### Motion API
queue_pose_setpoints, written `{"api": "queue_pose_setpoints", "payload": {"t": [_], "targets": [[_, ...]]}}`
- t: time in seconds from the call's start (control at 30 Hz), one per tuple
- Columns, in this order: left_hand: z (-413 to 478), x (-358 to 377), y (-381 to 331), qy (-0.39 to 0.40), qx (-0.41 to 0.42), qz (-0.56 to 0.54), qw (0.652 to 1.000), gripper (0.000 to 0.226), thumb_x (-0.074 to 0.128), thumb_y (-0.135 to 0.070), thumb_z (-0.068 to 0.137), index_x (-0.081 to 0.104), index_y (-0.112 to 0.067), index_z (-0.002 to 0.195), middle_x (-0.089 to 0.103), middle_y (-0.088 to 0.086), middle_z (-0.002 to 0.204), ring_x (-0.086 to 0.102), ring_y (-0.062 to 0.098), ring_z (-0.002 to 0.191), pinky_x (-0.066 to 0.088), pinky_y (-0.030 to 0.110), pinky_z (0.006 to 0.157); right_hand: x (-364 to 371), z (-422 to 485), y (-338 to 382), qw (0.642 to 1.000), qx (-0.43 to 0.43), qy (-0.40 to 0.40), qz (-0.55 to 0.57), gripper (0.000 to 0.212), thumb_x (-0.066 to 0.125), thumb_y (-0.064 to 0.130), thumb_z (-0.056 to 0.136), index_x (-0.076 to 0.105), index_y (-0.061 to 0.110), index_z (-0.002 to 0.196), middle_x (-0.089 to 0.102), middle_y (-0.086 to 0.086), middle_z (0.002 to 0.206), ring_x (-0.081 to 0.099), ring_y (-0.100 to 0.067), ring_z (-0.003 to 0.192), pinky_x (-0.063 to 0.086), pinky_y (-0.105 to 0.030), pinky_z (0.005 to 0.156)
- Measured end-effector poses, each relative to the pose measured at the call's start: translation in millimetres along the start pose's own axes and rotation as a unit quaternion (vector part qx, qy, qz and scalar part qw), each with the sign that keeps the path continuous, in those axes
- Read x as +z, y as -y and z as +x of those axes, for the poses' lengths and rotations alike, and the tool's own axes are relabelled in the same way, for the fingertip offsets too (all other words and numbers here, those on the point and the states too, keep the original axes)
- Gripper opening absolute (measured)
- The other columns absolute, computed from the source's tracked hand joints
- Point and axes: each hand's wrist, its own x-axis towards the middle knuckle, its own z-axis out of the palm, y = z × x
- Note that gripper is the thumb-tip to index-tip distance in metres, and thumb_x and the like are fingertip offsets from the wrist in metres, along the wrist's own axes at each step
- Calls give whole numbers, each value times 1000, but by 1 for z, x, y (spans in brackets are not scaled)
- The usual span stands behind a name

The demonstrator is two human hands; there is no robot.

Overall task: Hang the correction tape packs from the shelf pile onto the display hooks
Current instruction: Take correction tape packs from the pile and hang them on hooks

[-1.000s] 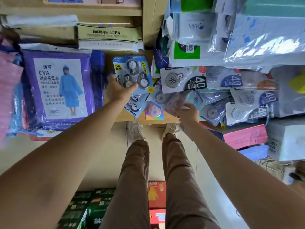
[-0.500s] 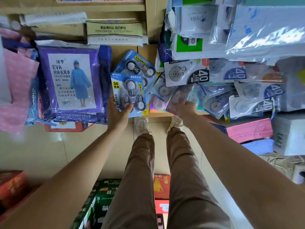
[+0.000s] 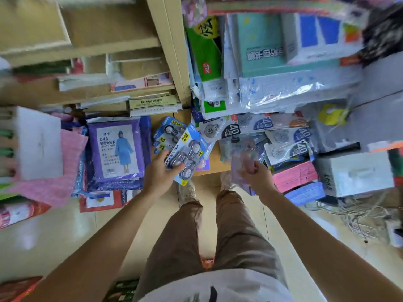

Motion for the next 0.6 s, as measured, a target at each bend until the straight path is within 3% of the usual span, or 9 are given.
{"api": "queue_pose_setpoints", "payload": {"t": [0.1,0.2,0.3,0.37,0.47,0.6], "targets": [[-19,-24,-48,-29,44,4,999,37,83,-27,82,65,-15,113,67,-12,90,64,12,82,42,24,67,-29,-32,30,997,-62,-41,29,22,70,19,75,51,9,74,50,-5,63,41,-20,59,34,-33,52],[-38,-53,-94,-54,102,-10,993,41,80,-40,79,66,-18,111,71,-13,90,65,7,78,42,10,65,-62,-64,67,986,-140,-73,47,26,69,24,81,46,17,72,47,-2,61,41,-18,56,38,-36,49],[-52,-85,-139,-71,159,-15,985,38,72,-50,76,61,-29,107,71,-26,90,66,-1,80,47,15,70,-96,-98,111,968,-224,-98,63,24,69,15,88,50,16,74,50,-2,60,37,-8,52,30,-22,47],[-58,-105,-169,-90,195,-12,976,39,73,-51,77,61,-30,108,71,-27,93,66,-2,82,51,23,74,-117,-121,143,949,-281,-103,97,20,70,16,87,53,14,77,52,-6,62,37,-9,56,30,-21,48],[-70,-134,-215,-130,248,-21,960,29,83,-32,81,65,-31,104,70,-27,87,65,-4,74,48,17,67,-148,-156,186,914,-371,-113,116,31,63,42,78,53,13,79,51,-14,66,37,-9,59,30,-25,50],[-96,-168,-277,-177,321,-61,929,25,81,-21,83,63,-37,90,69,-22,81,63,-2,69,45,12,62,-189,-197,232,861,-477,-114,134,33,69,33,82,50,7,79,42,-11,67,33,-9,62,30,-18,53]]}}
